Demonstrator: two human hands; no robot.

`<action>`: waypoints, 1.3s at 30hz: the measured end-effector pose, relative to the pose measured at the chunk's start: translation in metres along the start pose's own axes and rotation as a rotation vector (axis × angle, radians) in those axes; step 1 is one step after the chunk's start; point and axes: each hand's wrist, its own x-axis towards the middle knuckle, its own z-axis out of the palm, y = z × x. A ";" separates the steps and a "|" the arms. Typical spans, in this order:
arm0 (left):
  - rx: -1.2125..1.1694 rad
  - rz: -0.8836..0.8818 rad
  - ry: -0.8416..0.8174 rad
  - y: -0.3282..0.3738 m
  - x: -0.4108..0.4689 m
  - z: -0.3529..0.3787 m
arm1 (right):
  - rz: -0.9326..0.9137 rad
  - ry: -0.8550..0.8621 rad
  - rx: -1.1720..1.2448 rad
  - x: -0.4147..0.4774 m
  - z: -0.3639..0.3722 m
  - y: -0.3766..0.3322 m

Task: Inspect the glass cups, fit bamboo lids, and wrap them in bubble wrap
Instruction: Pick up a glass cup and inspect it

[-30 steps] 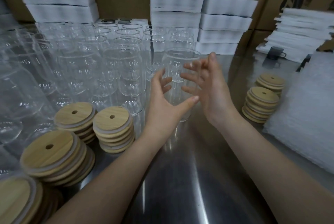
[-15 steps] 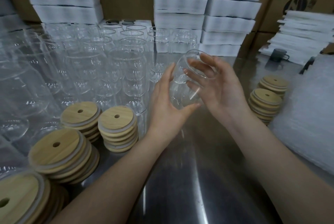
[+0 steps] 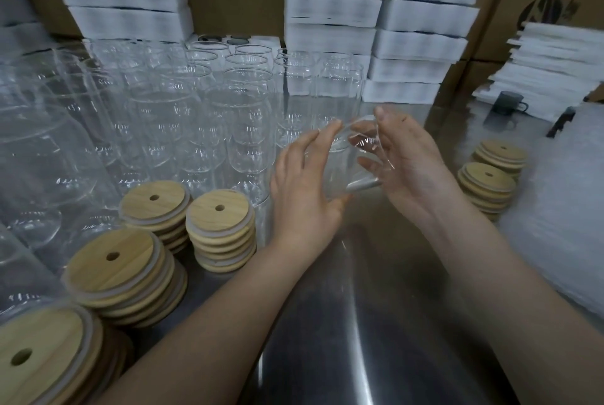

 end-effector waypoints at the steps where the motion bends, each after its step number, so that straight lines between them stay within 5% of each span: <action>1: -0.011 0.000 0.004 0.000 0.000 0.000 | -0.014 0.001 -0.002 -0.001 0.001 0.000; 18: -0.396 -0.142 0.042 0.000 0.000 0.002 | -0.094 -0.413 0.034 0.007 -0.024 -0.009; 26: -0.384 -0.066 -0.028 0.004 -0.003 0.000 | -0.030 -0.293 0.202 0.013 -0.030 -0.004; 39: -0.283 -0.007 -0.143 0.002 -0.003 0.005 | -0.007 -0.005 0.124 0.011 -0.026 -0.003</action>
